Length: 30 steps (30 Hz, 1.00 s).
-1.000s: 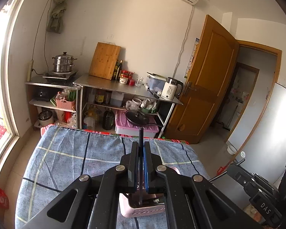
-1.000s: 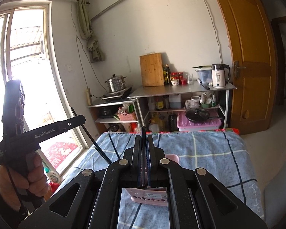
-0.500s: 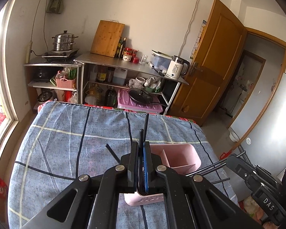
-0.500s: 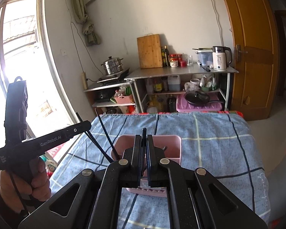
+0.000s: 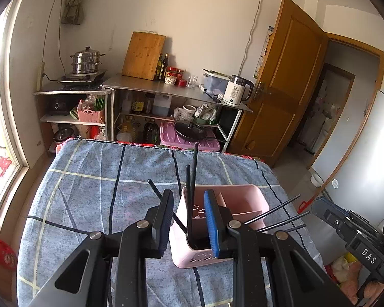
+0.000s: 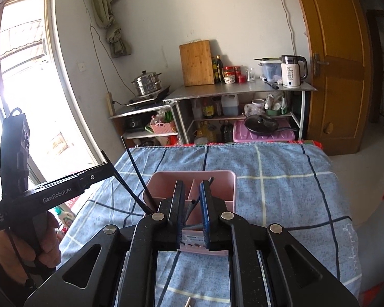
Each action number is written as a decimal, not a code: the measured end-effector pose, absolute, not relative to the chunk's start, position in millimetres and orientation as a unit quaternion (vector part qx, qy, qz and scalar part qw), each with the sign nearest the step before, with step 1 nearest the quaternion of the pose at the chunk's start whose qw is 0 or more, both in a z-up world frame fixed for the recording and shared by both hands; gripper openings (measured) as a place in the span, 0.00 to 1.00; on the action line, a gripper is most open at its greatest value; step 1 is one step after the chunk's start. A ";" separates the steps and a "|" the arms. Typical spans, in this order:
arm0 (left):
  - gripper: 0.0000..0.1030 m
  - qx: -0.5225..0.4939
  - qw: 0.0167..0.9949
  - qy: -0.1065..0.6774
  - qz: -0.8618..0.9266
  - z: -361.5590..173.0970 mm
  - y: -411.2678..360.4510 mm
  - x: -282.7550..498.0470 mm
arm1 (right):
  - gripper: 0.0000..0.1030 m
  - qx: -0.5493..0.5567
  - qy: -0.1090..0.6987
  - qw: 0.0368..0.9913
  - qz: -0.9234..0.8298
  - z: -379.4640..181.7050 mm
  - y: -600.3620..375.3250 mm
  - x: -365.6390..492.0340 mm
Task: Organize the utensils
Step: 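Withdraw both tools from the basket toward the remaining chopsticks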
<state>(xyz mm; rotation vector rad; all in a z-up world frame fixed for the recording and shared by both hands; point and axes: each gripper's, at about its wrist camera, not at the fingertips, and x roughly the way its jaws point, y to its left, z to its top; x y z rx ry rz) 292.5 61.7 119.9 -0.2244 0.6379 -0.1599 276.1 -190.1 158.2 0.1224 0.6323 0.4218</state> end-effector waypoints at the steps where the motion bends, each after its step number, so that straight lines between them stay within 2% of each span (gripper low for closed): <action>1: 0.24 -0.109 0.942 0.310 -0.077 122.0 61.9 288.1 | 0.12 0.060 0.304 0.928 0.205 161.3 -192.3 271.9; 13: 0.24 -0.100 0.949 0.286 -0.091 123.4 49.3 215.9 | 0.15 0.066 0.269 0.939 0.205 171.5 -217.3 213.0; 18: 0.27 -0.090 0.948 0.290 -0.097 105.7 37.2 184.0 | 0.16 0.064 0.278 0.937 0.201 156.2 -226.8 189.6; 30: 0.27 -0.090 0.926 0.347 -0.117 47.4 10.8 145.4 | 0.16 0.070 0.331 0.921 0.191 105.1 -247.9 156.1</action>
